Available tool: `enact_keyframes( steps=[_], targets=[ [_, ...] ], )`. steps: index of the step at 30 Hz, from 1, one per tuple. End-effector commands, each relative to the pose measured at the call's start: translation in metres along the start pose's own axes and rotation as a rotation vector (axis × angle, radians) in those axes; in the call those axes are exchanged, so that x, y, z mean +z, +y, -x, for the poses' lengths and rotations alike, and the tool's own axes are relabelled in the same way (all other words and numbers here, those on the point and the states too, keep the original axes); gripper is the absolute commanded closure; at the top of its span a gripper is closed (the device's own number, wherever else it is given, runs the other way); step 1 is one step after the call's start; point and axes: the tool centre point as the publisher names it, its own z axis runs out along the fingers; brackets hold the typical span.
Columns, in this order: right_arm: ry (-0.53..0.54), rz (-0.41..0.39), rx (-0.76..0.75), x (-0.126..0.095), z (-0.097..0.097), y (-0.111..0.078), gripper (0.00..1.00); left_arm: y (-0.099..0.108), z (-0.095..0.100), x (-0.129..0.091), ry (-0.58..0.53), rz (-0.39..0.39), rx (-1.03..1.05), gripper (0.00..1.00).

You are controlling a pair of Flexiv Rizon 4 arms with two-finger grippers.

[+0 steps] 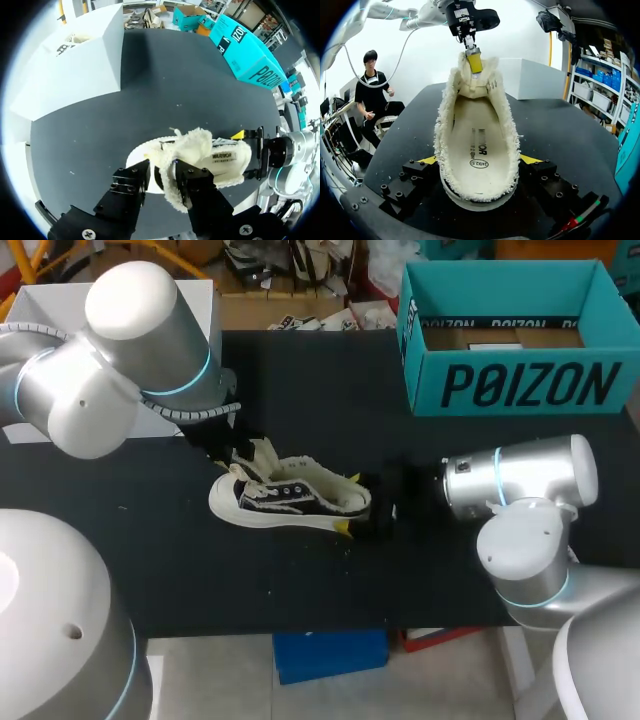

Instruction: Take the shoe out of the shoebox, open the shoe tongue, remove and reinsert the insole, then place the shoe into the shoebox

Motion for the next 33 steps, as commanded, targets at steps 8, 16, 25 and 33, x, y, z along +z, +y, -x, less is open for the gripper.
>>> enact_keyframes(
  steps=[8,16,25,33],
  targets=[
    [-0.001,-0.002,0.001,0.003,-0.001,-0.002,1.00,-0.016,-0.016,-0.034,0.118,-0.005,0.365,0.00],
    [-0.001,-0.002,0.001,0.003,-0.001,-0.002,1.00,-0.034,-0.052,-0.031,0.248,0.158,0.863,1.00],
    [-0.001,-0.002,0.001,0.003,-0.001,-0.002,1.00,-0.049,-0.095,-0.016,0.418,0.418,1.288,1.00],
    [-0.001,-0.002,0.001,0.003,-0.001,-0.002,1.00,-0.054,-0.106,-0.012,0.415,0.413,1.239,1.00]
  ],
)
